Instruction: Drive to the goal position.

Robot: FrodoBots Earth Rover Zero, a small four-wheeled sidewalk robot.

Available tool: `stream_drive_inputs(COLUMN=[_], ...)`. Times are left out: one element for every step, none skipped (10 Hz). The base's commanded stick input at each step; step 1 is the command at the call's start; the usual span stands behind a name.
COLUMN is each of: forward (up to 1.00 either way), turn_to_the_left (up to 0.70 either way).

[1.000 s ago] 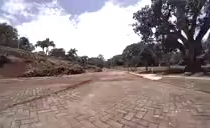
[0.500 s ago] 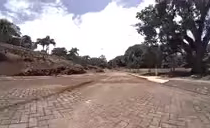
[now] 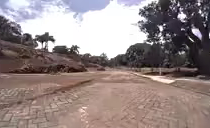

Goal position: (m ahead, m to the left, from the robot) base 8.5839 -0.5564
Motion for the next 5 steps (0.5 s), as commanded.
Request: stream_drive_inputs(forward=[1.0, 1.0, 1.0, 1.0, 1.0], turn_to_the_left=[-0.21, -0.02, -0.27, 0.0, 0.0])
